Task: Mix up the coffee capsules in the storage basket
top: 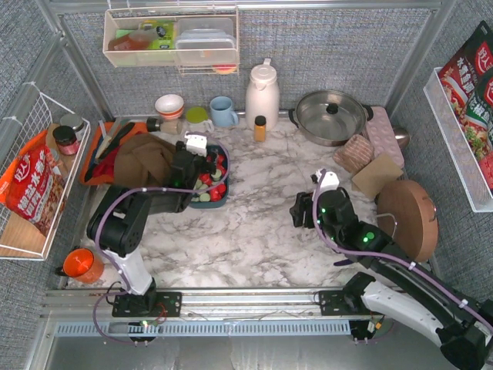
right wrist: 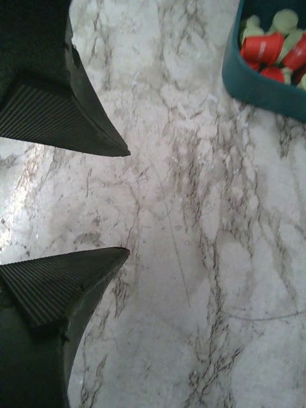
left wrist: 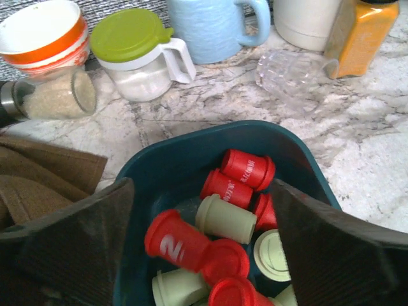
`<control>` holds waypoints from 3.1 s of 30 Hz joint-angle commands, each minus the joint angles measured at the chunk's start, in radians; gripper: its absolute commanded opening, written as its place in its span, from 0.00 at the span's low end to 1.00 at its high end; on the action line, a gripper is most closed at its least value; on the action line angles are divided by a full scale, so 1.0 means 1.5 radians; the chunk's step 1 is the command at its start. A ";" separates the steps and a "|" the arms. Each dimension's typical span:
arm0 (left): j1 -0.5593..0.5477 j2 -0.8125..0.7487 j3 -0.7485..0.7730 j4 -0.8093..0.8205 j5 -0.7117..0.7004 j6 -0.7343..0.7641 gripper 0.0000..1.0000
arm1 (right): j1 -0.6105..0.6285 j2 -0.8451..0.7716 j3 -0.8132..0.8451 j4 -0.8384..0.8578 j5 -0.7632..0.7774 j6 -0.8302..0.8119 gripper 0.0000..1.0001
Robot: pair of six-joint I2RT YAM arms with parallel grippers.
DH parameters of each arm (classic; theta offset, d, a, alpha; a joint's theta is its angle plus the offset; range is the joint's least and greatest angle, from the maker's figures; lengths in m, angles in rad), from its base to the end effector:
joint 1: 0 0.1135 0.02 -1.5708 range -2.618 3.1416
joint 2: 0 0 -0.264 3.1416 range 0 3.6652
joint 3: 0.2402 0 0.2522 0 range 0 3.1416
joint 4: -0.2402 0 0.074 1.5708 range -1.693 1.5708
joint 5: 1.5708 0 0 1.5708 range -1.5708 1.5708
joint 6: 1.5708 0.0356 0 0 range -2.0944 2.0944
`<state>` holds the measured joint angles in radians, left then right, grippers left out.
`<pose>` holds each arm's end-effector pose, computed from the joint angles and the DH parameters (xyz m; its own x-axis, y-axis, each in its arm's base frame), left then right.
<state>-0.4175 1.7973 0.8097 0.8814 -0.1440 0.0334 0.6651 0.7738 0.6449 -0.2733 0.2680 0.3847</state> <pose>0.3429 -0.1465 0.1877 -0.0878 0.0751 -0.9933 0.2739 0.9605 0.0484 0.1486 0.1046 0.2836 -0.4369 0.1173 -0.8918 -0.2583 0.9334 0.2493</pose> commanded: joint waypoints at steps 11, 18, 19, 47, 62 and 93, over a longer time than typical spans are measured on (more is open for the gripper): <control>0.003 -0.153 -0.121 0.040 -0.061 -0.002 0.99 | -0.019 0.055 -0.048 0.110 0.302 -0.104 0.87; 0.002 -0.295 -0.238 0.049 -0.102 -0.031 0.99 | -0.106 0.130 -0.186 0.451 0.421 -0.279 0.99; 0.001 -0.312 -0.252 0.051 -0.116 -0.030 0.99 | -0.129 0.150 -0.196 0.481 0.409 -0.267 0.99; 0.002 -0.401 -0.357 0.072 -0.348 0.019 0.99 | -0.360 0.460 -0.179 0.732 0.001 -0.275 0.99; 0.009 -0.246 -0.394 0.161 -0.400 0.120 0.99 | -0.406 0.498 -0.160 0.723 -0.061 -0.243 0.99; 0.370 -0.171 -0.379 0.262 0.081 -0.112 0.99 | -0.405 0.499 -0.160 0.723 -0.061 -0.243 0.99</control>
<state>0.0891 1.5860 0.0978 1.5276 -0.1577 -0.0399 0.0582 1.5238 0.3985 0.8032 0.1787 0.0174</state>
